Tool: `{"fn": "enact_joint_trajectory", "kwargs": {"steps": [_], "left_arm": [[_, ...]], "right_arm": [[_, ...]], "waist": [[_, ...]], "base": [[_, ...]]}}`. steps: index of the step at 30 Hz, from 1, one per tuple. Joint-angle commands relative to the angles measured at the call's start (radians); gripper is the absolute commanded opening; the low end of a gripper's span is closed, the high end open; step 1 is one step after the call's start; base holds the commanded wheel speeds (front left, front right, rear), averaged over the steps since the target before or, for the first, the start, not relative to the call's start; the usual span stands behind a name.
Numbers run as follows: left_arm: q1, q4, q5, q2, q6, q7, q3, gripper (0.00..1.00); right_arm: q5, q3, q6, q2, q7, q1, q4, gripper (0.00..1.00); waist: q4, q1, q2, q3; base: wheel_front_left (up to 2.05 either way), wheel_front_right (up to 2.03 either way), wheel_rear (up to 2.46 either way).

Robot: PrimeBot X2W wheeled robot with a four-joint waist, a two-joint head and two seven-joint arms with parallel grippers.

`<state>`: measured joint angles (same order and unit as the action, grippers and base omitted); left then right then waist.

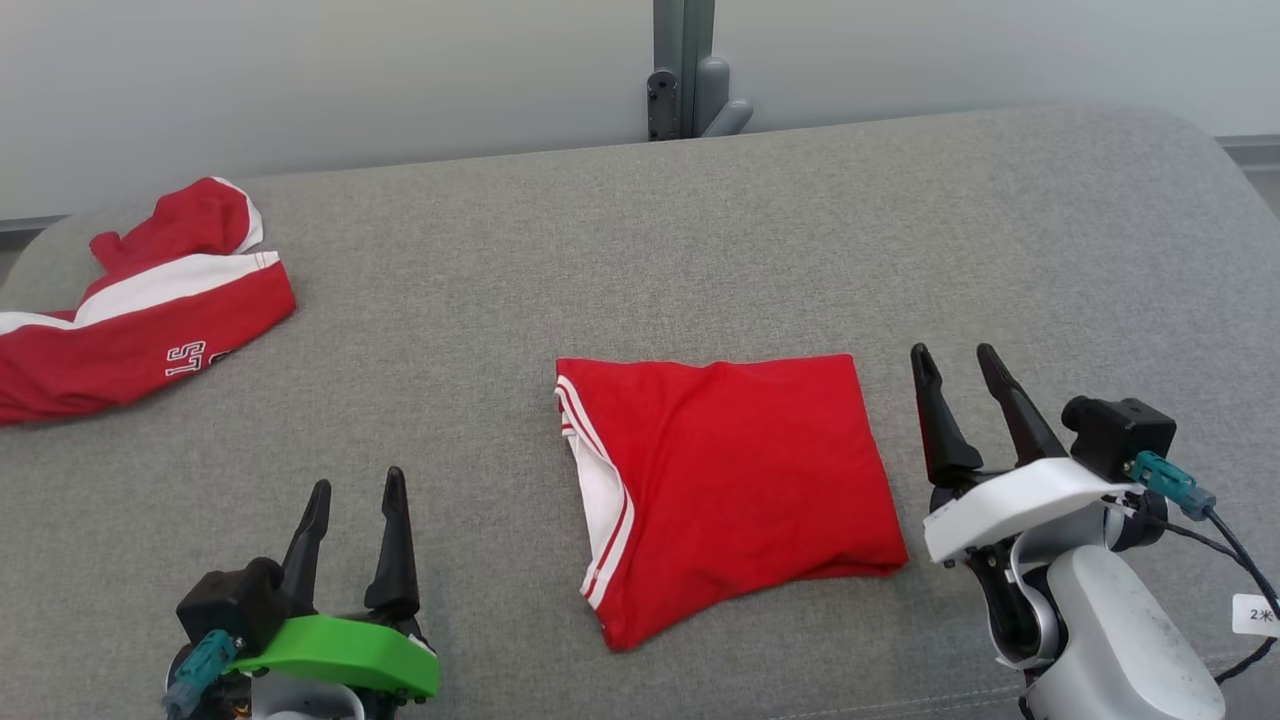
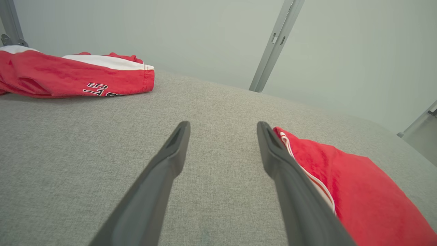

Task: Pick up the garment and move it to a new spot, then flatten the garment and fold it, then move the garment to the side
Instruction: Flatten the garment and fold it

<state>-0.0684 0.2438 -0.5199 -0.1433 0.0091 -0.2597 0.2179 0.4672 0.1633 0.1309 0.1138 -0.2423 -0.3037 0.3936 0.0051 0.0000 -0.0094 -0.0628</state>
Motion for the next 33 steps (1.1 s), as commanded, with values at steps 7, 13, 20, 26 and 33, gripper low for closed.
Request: {"fn": "enact_joint_trajectory", "kwargs": {"steps": [7,13,20,26,33], "left_arm": [[0.022,-0.003,-0.011,-0.009,0.007,-0.004,0.000,1.00],[0.040,-0.008,-0.008,-0.006,0.011,-0.004,0.000,1.00],[0.067,-0.024,0.007,-0.006,0.025,-0.005,-0.010,1.00],[0.083,-0.031,0.016,-0.009,0.028,-0.006,-0.016,1.00],[0.085,-0.033,0.031,-0.009,0.033,-0.006,-0.016,1.00]], "right_arm": [[-0.089,-0.055,0.000,-0.016,-0.008,0.054,-0.044,1.00],[-0.168,-0.101,0.000,-0.038,-0.015,0.131,-0.119,1.00],[-0.206,-0.140,0.000,-0.057,-0.008,0.218,-0.200,1.00],[-0.212,-0.157,0.000,-0.062,0.012,0.267,-0.255,1.00],[-0.194,-0.159,0.000,-0.063,0.029,0.280,-0.278,1.00]], "waist": [[-0.003,0.0000,0.0094,0.017],[-0.008,0.0000,0.0094,0.039],[-0.007,0.0000,0.0094,0.060],[-0.004,0.0000,0.0094,0.069],[-0.001,0.0000,0.0094,0.071]], "base": [[0.00,0.00,0.00],[0.00,0.00,0.00],[0.00,0.00,0.00],[0.00,0.00,0.00],[0.00,0.00,0.00]]}}
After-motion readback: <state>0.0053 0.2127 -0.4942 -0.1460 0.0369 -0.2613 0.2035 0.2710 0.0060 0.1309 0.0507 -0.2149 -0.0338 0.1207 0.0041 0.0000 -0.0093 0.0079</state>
